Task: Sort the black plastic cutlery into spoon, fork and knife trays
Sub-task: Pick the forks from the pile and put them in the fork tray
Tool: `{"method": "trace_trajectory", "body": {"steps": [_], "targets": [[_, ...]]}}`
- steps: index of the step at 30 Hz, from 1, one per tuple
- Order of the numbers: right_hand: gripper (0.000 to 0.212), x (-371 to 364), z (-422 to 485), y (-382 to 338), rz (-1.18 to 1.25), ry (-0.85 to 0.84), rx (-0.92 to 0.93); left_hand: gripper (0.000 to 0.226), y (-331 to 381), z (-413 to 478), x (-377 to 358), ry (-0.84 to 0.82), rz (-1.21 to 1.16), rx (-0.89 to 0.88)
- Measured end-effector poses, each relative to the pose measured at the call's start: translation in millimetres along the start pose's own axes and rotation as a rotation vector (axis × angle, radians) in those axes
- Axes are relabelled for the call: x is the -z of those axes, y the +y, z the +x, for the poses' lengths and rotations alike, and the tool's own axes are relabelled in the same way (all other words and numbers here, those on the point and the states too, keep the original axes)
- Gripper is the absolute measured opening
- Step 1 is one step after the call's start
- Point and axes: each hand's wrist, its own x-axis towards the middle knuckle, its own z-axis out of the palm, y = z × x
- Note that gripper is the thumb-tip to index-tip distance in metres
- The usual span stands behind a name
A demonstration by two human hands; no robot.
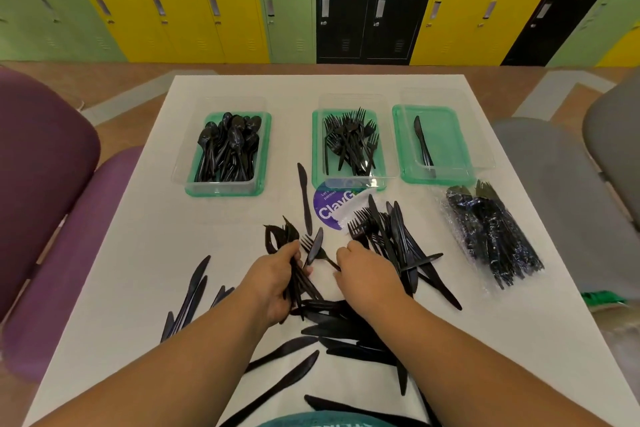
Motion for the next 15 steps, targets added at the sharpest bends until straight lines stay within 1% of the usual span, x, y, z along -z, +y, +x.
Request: {"method": "trace_trajectory", "body": {"steps": [4, 5, 6, 8, 10, 12, 15], "targets": [[0.022, 13, 1, -2, 0.022, -0.075, -0.056, 0.021, -5, 3, 2, -0.011, 0.100, -0.002], [0.022, 16, 0, -3, 0.046, -0.101, -0.064, 0.020, -7, 4, 2, -0.012, 0.122, -0.008], [0.028, 20, -1, -5, 0.086, -0.126, -0.087, 0.020, -9, 6, 3, -0.015, 0.148, -0.009], [0.039, 26, -4, -11, 0.182, -0.185, -0.148, 0.028, -12, 7, 2, -0.032, 0.214, 0.011], [0.035, 30, -10, -17, 0.246, -0.242, -0.171, 0.035, -14, 7, 1, -0.040, 0.246, 0.050], [0.031, 32, -19, -19, 0.316, -0.221, -0.141, 0.033, -13, 7, -1, -0.030, 0.232, 0.075], [0.022, 31, -32, -20, 0.418, -0.115, -0.100, 0.032, -11, 6, 0, -0.026, 0.252, 0.095]]}}
